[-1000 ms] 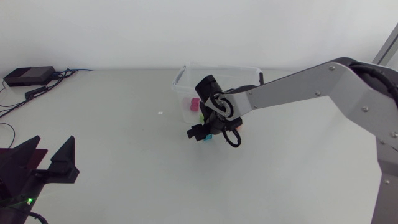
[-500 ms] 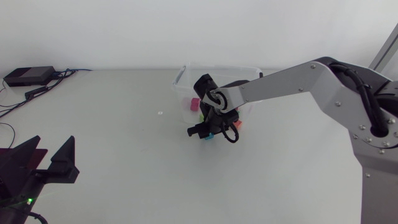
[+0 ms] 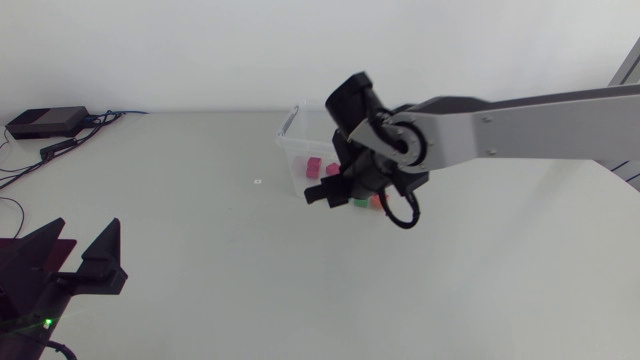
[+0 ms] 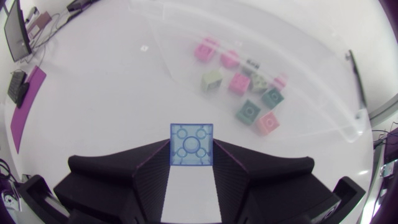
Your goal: Pick up the duplo bricks and place them in the container
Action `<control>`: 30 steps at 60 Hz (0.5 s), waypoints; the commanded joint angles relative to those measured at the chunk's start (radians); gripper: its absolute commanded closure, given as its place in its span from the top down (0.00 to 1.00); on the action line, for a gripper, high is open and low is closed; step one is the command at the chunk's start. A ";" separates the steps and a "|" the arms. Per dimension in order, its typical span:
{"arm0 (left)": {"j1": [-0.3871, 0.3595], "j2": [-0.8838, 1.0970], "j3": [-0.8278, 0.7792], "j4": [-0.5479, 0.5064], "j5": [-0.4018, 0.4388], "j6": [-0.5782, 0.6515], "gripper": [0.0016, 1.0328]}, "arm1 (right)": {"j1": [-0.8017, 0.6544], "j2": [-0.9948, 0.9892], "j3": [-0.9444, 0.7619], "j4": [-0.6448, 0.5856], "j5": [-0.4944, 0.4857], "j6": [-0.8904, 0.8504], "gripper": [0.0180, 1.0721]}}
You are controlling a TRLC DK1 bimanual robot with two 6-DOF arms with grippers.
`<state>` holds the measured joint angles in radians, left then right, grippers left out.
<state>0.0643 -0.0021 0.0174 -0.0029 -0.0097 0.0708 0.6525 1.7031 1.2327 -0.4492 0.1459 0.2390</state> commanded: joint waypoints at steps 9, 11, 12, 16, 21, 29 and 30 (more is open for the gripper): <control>-0.001 -0.012 -0.016 -0.005 -0.003 -0.026 0.96 | -0.036 -0.195 -0.009 0.007 0.041 0.026 0.32; -0.001 -0.012 -0.016 -0.005 -0.004 -0.026 0.96 | -0.044 -0.204 -0.004 0.020 0.046 0.025 0.31; -0.001 -0.012 -0.016 -0.005 -0.004 -0.026 0.96 | -0.048 -0.209 0.001 0.024 0.050 0.025 0.31; -0.001 -0.012 -0.016 -0.005 -0.004 -0.026 0.96 | -0.063 -0.214 0.014 0.064 0.064 0.016 0.32; -0.001 -0.012 -0.016 -0.005 -0.004 -0.026 0.96 | -0.090 -0.203 0.014 0.149 0.093 -0.009 0.32; -0.001 -0.012 -0.016 -0.005 -0.004 -0.026 0.96 | -0.142 -0.112 0.030 0.279 0.115 -0.052 0.32; -0.001 -0.012 -0.016 -0.005 -0.004 -0.026 0.96 | -0.143 -0.100 0.030 0.297 0.119 -0.058 0.32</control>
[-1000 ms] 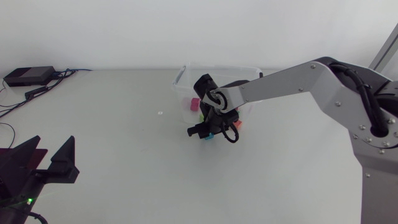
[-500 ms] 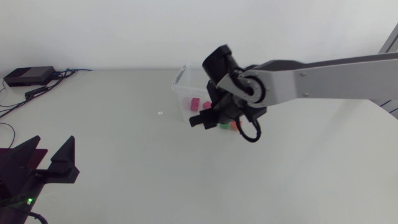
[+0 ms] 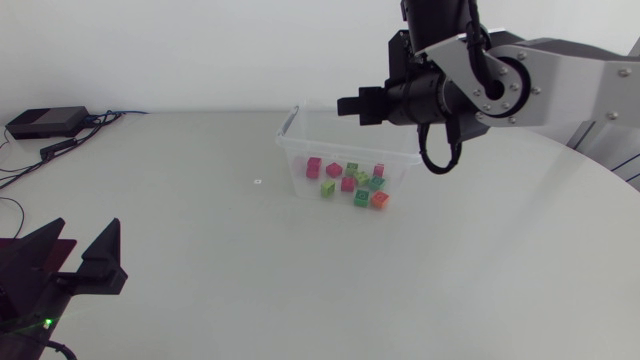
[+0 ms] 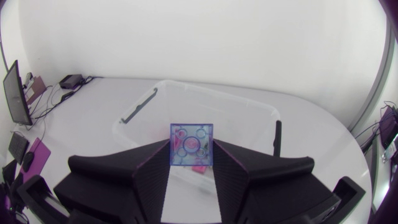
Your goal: Pick up the duplo bricks and place them in the container
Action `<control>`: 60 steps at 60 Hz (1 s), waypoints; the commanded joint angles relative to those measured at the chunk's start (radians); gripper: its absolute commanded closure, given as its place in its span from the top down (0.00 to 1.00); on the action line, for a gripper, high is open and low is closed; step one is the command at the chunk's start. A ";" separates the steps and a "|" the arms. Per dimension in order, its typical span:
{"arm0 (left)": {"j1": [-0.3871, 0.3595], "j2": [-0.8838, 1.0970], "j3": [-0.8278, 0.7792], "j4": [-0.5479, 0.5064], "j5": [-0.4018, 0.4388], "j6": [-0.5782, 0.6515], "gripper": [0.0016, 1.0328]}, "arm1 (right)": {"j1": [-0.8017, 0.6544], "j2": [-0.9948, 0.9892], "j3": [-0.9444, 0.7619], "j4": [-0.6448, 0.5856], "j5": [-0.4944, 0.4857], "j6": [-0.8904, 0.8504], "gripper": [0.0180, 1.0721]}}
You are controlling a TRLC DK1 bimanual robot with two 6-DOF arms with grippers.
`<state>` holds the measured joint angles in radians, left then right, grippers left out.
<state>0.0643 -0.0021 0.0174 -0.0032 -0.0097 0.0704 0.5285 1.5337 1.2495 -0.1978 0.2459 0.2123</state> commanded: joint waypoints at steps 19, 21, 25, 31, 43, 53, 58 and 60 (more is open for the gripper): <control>-0.001 -0.012 -0.016 -0.004 -0.003 -0.026 0.96 | -0.074 0.279 0.102 0.219 0.058 -0.088 0.39; -0.001 -0.012 -0.016 -0.004 -0.004 -0.026 0.96 | -0.073 0.289 0.111 0.221 0.072 -0.090 0.51; -0.001 -0.012 -0.016 -0.004 -0.004 -0.026 0.96 | -0.073 0.301 0.120 0.219 0.098 -0.094 0.71; -0.001 -0.012 -0.016 -0.004 -0.004 -0.026 0.96 | -0.073 0.287 0.117 0.216 0.105 -0.096 0.91; -0.001 -0.012 -0.016 -0.004 -0.004 -0.026 0.96 | -0.074 0.129 0.041 0.219 0.124 -0.119 0.93; -0.001 -0.012 -0.016 -0.004 -0.004 -0.026 0.96 | -0.108 -0.043 -0.055 0.221 0.128 -0.157 0.93; -0.001 -0.012 -0.016 -0.004 -0.004 -0.026 0.96 | -0.130 -0.126 -0.102 0.221 0.133 -0.179 0.93; -0.001 -0.012 -0.016 -0.004 -0.004 -0.026 0.96 | -0.140 -0.161 -0.124 0.222 0.135 -0.188 0.93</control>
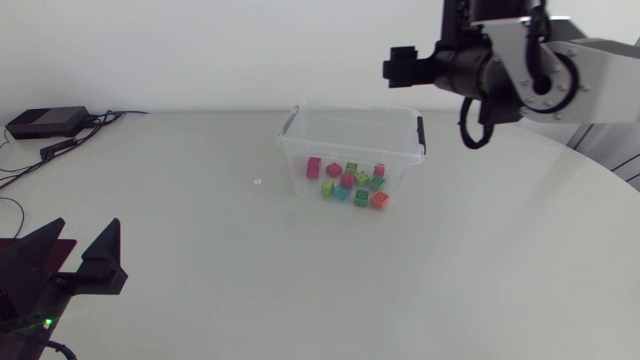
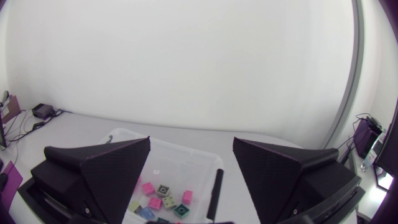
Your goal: Pick up the duplo bricks and place them in the container
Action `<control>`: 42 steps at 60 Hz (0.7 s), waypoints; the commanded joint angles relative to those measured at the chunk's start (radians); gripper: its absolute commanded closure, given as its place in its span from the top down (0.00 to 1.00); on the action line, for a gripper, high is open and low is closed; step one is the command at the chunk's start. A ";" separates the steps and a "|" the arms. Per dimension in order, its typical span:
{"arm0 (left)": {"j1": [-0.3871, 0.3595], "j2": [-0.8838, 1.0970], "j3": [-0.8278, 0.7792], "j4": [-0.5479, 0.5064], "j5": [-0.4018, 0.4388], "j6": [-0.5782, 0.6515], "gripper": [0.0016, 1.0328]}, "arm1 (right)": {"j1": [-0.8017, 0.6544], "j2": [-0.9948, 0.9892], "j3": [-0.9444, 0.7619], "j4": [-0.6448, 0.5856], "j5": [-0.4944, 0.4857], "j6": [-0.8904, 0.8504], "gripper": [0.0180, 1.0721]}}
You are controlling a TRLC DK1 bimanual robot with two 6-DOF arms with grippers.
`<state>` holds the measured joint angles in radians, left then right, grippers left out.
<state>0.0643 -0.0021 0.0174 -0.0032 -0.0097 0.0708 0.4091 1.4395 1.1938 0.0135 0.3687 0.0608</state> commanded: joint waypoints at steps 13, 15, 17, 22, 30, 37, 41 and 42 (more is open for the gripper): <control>-0.001 -0.012 -0.016 -0.004 -0.003 -0.026 0.96 | -0.102 -0.314 -0.209 0.009 0.018 -0.098 0.93; -0.001 -0.012 -0.016 -0.004 -0.004 -0.026 0.96 | -0.112 -0.341 -0.224 0.005 0.018 -0.105 0.93; -0.001 -0.012 -0.016 -0.004 -0.004 -0.026 0.96 | -0.127 -0.376 -0.244 0.002 0.018 -0.113 0.93; -0.001 -0.012 -0.016 -0.004 -0.004 -0.026 0.96 | -0.150 -0.465 -0.296 -0.004 0.018 -0.136 0.93; -0.001 -0.012 -0.016 -0.004 -0.003 -0.026 0.96 | -0.178 -0.617 -0.398 -0.004 0.018 -0.179 0.93; -0.001 -0.012 -0.016 -0.004 -0.004 -0.026 0.96 | -0.197 -0.738 -0.487 -0.004 0.018 -0.216 0.93; -0.001 -0.012 -0.016 -0.004 -0.003 -0.026 0.96 | -0.207 -0.814 -0.539 -0.004 0.018 -0.239 0.93; -0.001 -0.012 -0.016 -0.004 -0.004 -0.026 0.96 | -0.208 -0.826 -0.546 -0.004 0.018 -0.242 0.93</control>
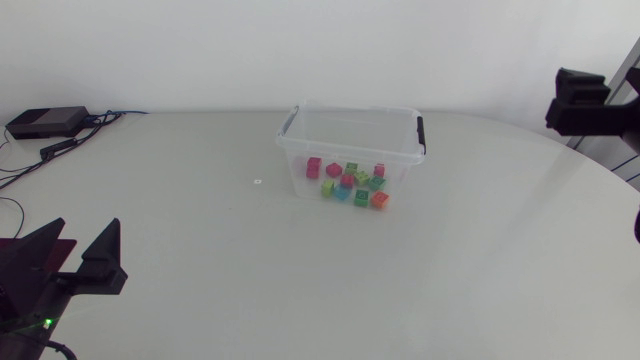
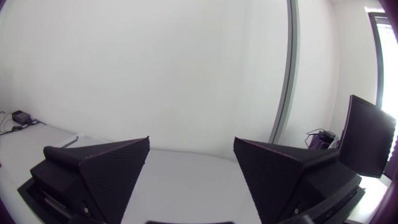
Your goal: Pick up the duplo bricks and place them in the container
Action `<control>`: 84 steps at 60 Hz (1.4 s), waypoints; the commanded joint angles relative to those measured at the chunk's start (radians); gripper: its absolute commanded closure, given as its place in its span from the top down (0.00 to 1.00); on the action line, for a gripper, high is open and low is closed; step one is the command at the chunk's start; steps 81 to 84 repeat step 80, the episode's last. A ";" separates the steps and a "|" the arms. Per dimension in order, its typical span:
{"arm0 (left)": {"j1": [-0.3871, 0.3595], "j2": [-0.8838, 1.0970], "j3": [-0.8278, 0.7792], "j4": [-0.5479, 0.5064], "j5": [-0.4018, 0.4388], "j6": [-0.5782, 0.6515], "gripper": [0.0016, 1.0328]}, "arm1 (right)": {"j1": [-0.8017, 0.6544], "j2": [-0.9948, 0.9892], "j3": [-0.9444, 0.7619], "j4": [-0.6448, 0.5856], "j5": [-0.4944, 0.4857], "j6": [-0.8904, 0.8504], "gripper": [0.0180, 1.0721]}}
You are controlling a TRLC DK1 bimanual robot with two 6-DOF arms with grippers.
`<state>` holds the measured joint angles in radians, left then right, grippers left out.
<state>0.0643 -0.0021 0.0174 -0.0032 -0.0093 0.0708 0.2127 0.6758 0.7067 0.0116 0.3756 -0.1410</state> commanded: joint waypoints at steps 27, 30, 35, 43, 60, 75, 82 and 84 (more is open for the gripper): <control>-0.017 -0.008 -0.016 -0.002 -0.001 -0.038 0.96 | -0.065 -0.394 -0.335 -0.008 -0.088 -0.019 0.93; -0.021 -0.007 -0.016 -0.002 0.000 -0.040 0.96 | -0.077 -0.418 -0.366 -0.008 -0.112 -0.006 0.93; -0.028 -0.006 -0.016 -0.001 0.001 -0.045 0.96 | -0.097 -0.456 -0.416 -0.009 -0.151 0.016 0.93; -0.037 -0.004 -0.017 0.000 0.003 -0.052 0.96 | -0.128 -0.515 -0.494 -0.010 -0.212 0.049 0.93; -0.058 0.001 -0.017 0.002 0.008 -0.066 0.96 | -0.192 -0.636 -0.654 -0.011 -0.335 0.118 0.93; -0.064 0.002 -0.017 0.003 0.009 -0.071 0.96 | -0.213 -0.676 -0.707 -0.012 -0.376 0.141 0.93; -0.064 0.002 -0.017 0.003 0.009 -0.071 0.96 | -0.213 -0.676 -0.707 -0.012 -0.376 0.141 0.93; -0.064 0.002 -0.017 0.003 0.009 -0.071 0.96 | -0.213 -0.676 -0.707 -0.012 -0.376 0.141 0.93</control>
